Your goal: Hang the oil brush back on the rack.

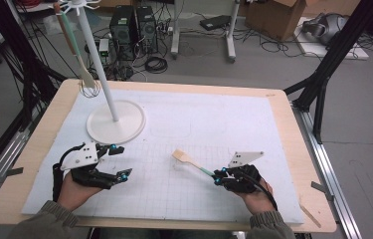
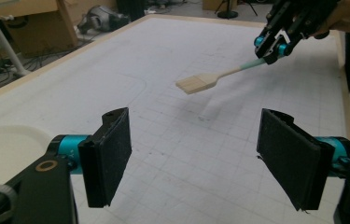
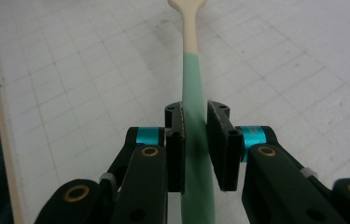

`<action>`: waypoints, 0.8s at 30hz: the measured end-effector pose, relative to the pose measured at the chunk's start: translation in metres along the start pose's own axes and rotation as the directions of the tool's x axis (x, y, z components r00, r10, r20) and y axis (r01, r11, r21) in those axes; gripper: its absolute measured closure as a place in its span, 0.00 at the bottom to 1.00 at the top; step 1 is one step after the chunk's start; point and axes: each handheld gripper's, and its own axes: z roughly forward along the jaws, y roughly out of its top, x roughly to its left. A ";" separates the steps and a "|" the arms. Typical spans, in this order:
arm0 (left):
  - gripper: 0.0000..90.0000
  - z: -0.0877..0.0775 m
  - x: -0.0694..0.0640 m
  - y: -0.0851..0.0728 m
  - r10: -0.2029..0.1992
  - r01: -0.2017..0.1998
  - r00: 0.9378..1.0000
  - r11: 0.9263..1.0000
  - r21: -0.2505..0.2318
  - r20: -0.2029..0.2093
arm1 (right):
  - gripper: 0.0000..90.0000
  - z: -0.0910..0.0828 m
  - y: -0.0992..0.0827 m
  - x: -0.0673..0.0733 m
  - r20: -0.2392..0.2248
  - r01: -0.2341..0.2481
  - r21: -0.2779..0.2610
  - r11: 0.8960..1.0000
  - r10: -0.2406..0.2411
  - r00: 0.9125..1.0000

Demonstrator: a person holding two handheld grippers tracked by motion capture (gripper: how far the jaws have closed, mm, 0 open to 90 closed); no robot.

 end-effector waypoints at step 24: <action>0.35 0.004 -0.010 0.039 0.112 -0.113 0.983 0.994 0.002 0.147 | 0.87 0.022 0.073 0.041 -0.173 0.203 0.003 0.979 -0.200 0.965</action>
